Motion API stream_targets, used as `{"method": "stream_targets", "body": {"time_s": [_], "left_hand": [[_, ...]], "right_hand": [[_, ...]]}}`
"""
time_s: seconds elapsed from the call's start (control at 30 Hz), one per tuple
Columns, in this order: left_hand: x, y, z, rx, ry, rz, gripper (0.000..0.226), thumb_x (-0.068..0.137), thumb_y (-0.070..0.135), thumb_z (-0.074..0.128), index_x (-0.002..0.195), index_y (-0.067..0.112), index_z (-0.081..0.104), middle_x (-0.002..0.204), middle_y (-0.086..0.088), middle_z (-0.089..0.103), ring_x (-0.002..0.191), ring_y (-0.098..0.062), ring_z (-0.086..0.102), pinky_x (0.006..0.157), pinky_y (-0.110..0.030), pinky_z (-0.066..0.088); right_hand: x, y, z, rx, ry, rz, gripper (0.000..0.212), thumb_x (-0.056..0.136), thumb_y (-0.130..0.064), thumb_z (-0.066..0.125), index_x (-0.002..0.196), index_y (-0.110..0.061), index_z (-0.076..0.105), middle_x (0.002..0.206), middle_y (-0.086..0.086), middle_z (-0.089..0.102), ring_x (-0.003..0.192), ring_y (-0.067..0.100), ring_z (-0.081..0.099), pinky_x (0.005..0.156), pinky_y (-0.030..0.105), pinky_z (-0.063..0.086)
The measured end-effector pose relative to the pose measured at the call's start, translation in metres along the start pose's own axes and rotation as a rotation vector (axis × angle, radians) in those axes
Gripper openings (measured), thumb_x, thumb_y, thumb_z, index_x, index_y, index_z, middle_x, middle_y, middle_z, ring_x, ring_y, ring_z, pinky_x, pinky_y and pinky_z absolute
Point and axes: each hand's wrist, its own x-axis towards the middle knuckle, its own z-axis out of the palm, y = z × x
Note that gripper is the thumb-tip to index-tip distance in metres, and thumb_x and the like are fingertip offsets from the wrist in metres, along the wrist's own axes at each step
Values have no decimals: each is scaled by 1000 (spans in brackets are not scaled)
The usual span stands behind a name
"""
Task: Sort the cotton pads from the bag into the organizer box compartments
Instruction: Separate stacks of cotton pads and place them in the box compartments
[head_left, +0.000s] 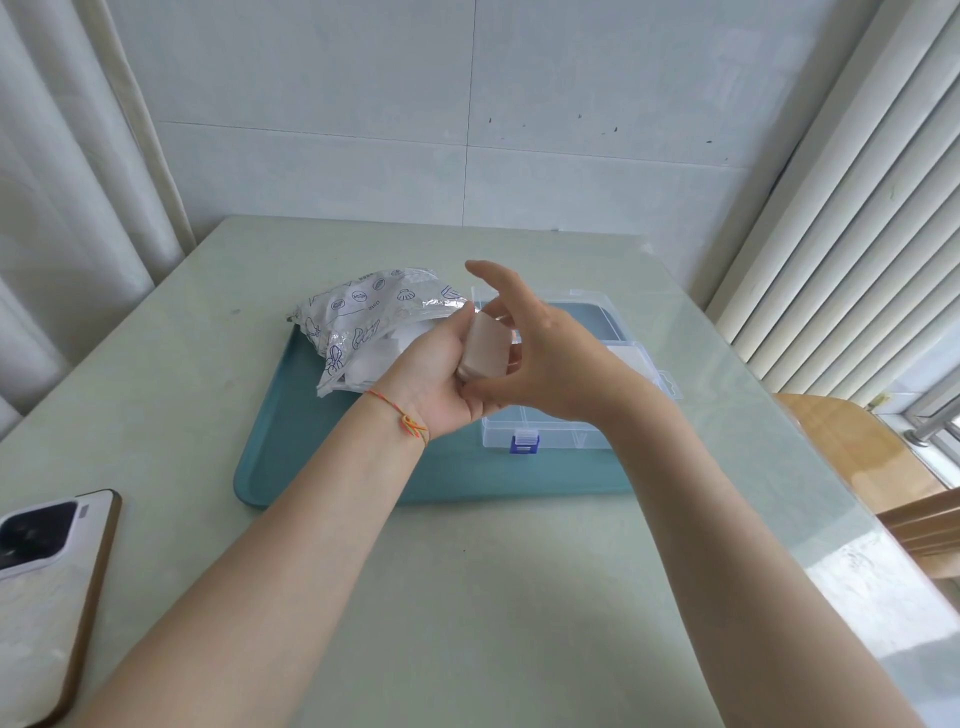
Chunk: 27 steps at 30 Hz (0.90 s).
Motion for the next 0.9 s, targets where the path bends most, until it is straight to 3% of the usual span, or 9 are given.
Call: {"method": "stream_targets", "body": {"time_s": [0.1,0.27,0.37,0.47,0.57,0.73,0.9], "left_hand": [[0,1,0,-52,-14,22,54,101,58,30,90,21,67,78,2,71,68,-14,70,63,-24,55],[1,0,-1,-42,-38,42,69,101,58,28,68,23,78,78,4,71,72,-12,69,72,-27,52],[2,1,-2,-40,-12,29,61,100,62,27,86,24,74,85,1,67,82,-13,62,75,-29,48],[4,1,-6,-73,-8,40,60,100,61,30,82,27,77,88,7,67,83,-11,50,77,-28,44],[1,1,-5,-29,-6,43,64,98,64,32,70,27,77,80,7,67,74,-10,59,72,-27,48],[-1,1,-3,25,-1,20,65,93,73,27,103,22,66,90,-1,69,82,-17,68,70,-30,56],[0,1,-2,-18,18,34,53,104,51,24,99,17,65,81,-5,72,69,-18,70,62,-27,56]], "right_hand": [[0,-1,1,-16,4,-3,98,70,-21,80,148,-40,23,110,-1,55,88,23,61,82,46,55],[-1,-2,-1,-33,2,-9,100,69,-22,81,149,-38,22,117,0,53,85,18,62,85,43,54],[-2,-3,-1,-56,1,-7,98,71,-19,80,149,-37,23,115,-1,56,77,13,59,82,40,54],[-2,-4,2,-37,12,-16,97,69,-20,79,146,-43,24,120,-1,57,97,25,62,85,42,54],[-2,-6,4,-30,-3,-29,97,70,-22,81,147,-42,24,125,-2,55,105,22,60,88,42,54],[-2,-8,1,-51,6,0,97,70,-15,78,149,-35,25,109,-2,56,86,21,56,84,46,53],[-2,-6,-3,-62,29,20,99,71,-20,81,149,-35,23,109,1,55,76,17,57,80,46,54]]}}
